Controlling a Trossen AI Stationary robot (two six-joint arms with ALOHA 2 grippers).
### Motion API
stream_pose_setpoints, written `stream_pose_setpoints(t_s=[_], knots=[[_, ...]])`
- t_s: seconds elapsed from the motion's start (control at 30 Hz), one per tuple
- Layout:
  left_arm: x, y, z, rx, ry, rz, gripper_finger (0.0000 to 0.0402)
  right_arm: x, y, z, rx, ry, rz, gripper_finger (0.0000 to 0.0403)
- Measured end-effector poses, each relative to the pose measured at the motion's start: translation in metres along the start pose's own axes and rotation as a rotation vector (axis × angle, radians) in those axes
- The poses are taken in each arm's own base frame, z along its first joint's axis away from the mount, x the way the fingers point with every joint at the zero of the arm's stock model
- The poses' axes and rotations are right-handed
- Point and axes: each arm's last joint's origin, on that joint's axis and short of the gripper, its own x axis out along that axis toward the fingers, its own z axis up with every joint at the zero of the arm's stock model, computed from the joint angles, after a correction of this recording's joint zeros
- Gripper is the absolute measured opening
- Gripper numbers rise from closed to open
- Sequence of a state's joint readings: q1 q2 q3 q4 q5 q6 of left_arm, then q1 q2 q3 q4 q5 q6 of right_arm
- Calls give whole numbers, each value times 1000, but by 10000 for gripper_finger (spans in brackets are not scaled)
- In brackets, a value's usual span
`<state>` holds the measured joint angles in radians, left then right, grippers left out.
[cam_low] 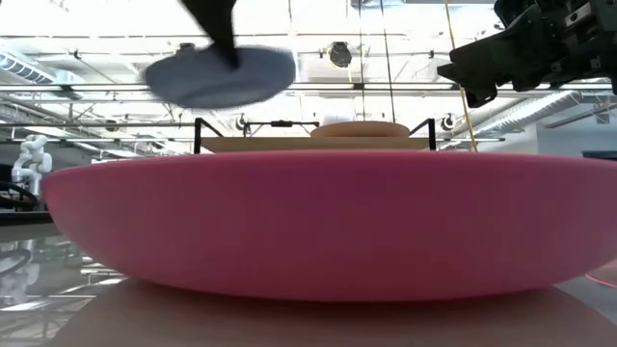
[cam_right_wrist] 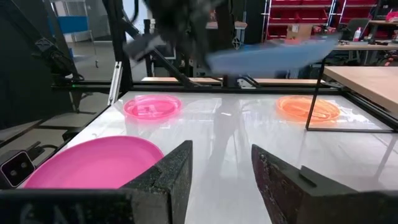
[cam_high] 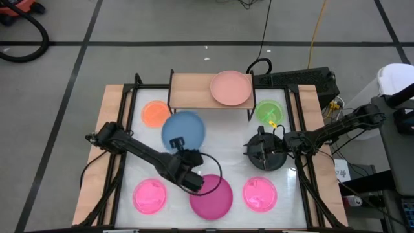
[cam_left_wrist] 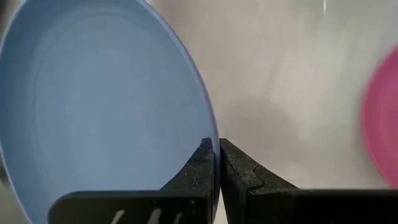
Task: Place and stack plates onto a shelf
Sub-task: Stack the large blue plate on top of the large light pink plate on the shelf
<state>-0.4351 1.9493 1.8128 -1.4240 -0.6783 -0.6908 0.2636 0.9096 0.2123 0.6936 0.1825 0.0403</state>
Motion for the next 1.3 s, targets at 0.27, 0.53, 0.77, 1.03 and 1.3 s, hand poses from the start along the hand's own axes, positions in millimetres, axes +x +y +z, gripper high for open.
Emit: stream_pose_setpoints(t_s=[0.27,0.53,0.77,1.03,1.3], knots=[[0,43,56,253,-228,189,13,0,0,1,-26,-6,1,146],[40,103,116,359,-373,238,21,0,0,1,-24,-13,0,146],[72,157,139,308,-490,132,24,0,0,0,-24,1,1,146],[104,180,137,241,-511,-4,25,0,0,-2,8,25,1,146],[124,174,130,249,-486,-6,26,0,0,-2,22,25,1,146]])
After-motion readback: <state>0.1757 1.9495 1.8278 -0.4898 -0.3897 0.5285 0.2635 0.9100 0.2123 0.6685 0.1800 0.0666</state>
